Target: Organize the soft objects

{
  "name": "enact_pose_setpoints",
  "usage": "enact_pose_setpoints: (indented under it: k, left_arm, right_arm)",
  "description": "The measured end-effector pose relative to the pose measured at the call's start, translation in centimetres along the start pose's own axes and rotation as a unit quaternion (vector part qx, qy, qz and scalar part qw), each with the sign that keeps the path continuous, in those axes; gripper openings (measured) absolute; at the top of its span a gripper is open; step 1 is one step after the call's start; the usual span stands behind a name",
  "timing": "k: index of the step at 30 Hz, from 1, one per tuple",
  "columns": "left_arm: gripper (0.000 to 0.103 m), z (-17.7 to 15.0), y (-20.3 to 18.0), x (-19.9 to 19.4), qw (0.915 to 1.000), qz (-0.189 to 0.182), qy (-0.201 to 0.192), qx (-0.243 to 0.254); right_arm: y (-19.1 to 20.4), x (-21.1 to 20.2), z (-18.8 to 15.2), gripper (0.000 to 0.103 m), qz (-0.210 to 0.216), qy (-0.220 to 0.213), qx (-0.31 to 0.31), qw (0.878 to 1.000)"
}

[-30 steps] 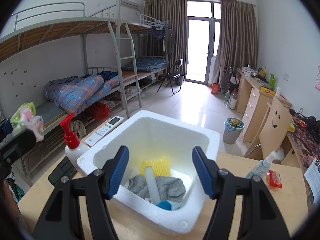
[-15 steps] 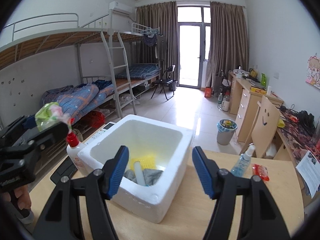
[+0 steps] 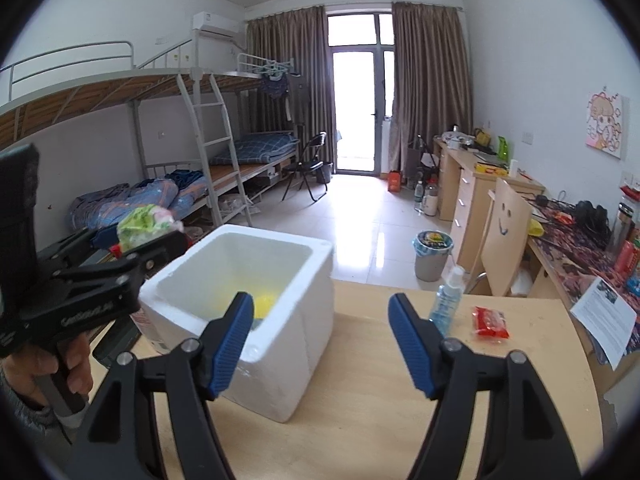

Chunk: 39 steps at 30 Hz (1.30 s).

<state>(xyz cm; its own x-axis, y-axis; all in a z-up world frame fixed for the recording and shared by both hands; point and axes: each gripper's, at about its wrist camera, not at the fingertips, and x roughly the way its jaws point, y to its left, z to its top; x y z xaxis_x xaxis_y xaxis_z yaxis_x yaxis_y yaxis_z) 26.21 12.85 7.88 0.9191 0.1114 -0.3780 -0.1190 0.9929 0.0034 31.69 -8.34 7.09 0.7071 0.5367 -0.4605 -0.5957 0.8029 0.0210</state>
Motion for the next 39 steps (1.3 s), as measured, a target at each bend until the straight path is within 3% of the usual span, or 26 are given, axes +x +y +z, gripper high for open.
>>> enact_pose_setpoints:
  k: [18,20,21,24,33,39]
  left_arm:
    - [0.079,0.0,-1.3,5.3,0.9986,0.009,0.051,0.005]
    - [0.086,0.1,-1.4,5.5,0.9986,0.021,0.049,0.009]
    - [0.095,0.0,-1.4,5.5,0.9985,0.025,0.048,0.011]
    - [0.101,0.1,-1.3,5.2,0.9987,0.033,0.038,0.008]
    - [0.102,0.3,-1.7,3.0,0.9993,0.024,0.027,0.002]
    - [0.102,0.2,-2.4,-1.1,0.9998,0.021,0.004,0.002]
  right_arm:
    - [-2.5,-1.8,-1.6,0.074,-0.032,-0.003,0.010,0.999]
    - [-2.6,-1.7,-1.6,0.074,-0.033,-0.003,0.011,0.999]
    - [-2.6,-1.7,-1.6,0.074,-0.034,-0.003,0.012,0.999]
    - [-2.5,-1.7,-1.6,0.074,-0.033,-0.003,0.012,0.999]
    - [-2.4,-2.8,-1.8,0.074,-0.035,-0.012,0.018,0.999]
    - [-1.9,-4.6,-2.1,0.075,-0.034,-0.023,0.018,0.999]
